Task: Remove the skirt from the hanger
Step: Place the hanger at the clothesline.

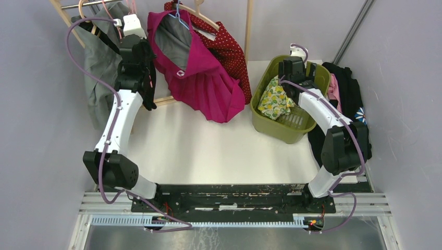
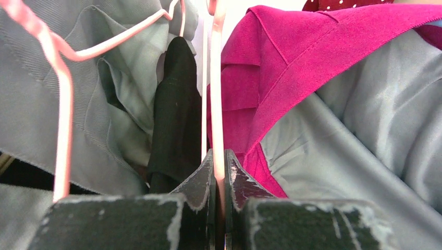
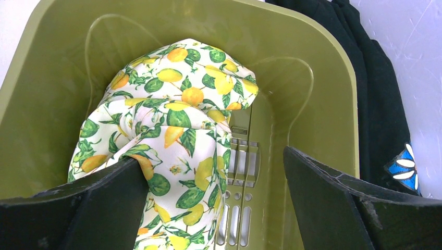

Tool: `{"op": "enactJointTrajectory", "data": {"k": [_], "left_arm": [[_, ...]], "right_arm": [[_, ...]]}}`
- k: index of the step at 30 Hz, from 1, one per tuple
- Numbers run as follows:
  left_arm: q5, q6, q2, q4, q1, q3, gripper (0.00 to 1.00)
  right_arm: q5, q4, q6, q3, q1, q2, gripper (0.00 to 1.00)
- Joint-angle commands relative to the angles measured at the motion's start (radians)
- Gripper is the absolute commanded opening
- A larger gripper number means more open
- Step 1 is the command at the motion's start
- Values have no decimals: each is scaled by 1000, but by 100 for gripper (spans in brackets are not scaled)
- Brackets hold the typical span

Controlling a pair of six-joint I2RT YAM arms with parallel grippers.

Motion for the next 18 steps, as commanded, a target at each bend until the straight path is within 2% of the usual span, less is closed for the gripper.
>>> {"op": "enactJointTrajectory", "data": {"k": [1, 8, 13, 14, 15, 18], "left_arm": [[24, -35, 18, 77, 13, 39, 3], [28, -78, 24, -3, 55, -28, 3], [36, -63, 13, -29, 66, -37, 7], [38, -57, 10, -36, 67, -33, 12], [47, -51, 8, -42, 67, -31, 23], [98, -31, -14, -41, 66, -35, 37]], "right_arm": [[1, 29, -11, 39, 4, -17, 100], [3, 38, -18, 7, 3, -47, 100], [-5, 38, -11, 0, 2, -53, 100], [-7, 37, -7, -1, 4, -55, 100], [-13, 36, -3, -2, 4, -57, 100], [-22, 36, 1, -7, 4, -61, 100]]}}
